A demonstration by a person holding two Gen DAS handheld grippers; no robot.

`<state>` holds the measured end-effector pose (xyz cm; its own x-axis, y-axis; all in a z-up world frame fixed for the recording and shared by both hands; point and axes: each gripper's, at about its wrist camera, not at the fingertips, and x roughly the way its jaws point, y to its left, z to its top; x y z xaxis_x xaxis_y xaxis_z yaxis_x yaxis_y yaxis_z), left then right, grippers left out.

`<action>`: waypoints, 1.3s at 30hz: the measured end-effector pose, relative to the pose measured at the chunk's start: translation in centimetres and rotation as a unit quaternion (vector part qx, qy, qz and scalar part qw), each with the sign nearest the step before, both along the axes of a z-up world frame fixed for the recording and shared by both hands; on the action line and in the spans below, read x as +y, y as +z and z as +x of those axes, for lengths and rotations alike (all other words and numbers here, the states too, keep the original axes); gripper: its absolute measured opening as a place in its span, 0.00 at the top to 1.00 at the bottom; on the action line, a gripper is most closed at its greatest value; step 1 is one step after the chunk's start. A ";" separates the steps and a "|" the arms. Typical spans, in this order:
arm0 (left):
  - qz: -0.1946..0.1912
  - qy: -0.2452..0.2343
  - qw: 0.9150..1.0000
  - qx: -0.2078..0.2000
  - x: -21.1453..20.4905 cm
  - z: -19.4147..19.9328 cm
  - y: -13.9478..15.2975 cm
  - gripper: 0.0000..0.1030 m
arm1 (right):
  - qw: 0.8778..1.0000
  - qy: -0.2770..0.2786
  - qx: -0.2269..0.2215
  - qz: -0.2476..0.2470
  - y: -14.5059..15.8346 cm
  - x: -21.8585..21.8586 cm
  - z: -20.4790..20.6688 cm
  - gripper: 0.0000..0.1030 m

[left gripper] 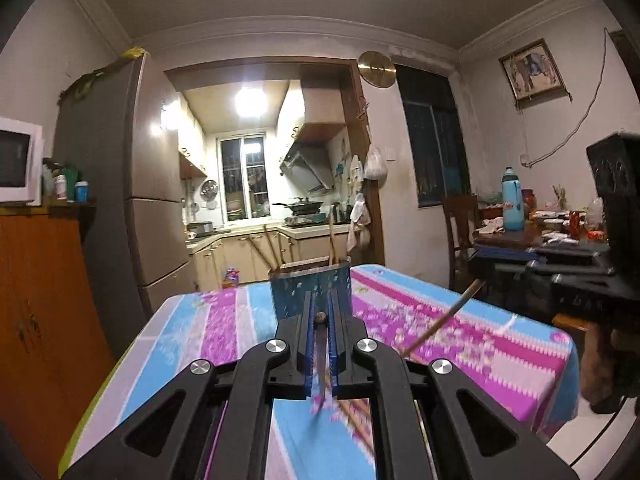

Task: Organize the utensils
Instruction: 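Lift the chopsticks and carry both tools to the blue holder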

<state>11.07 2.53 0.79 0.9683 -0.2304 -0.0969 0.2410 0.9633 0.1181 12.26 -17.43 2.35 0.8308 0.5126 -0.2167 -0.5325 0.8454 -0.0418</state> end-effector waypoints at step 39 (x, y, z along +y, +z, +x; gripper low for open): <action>-0.025 -0.035 0.997 0.057 -2.2 12.6 15.2 0.93 | 0.999 0.019 0.040 -0.003 13.7 0.7 11.8 0.95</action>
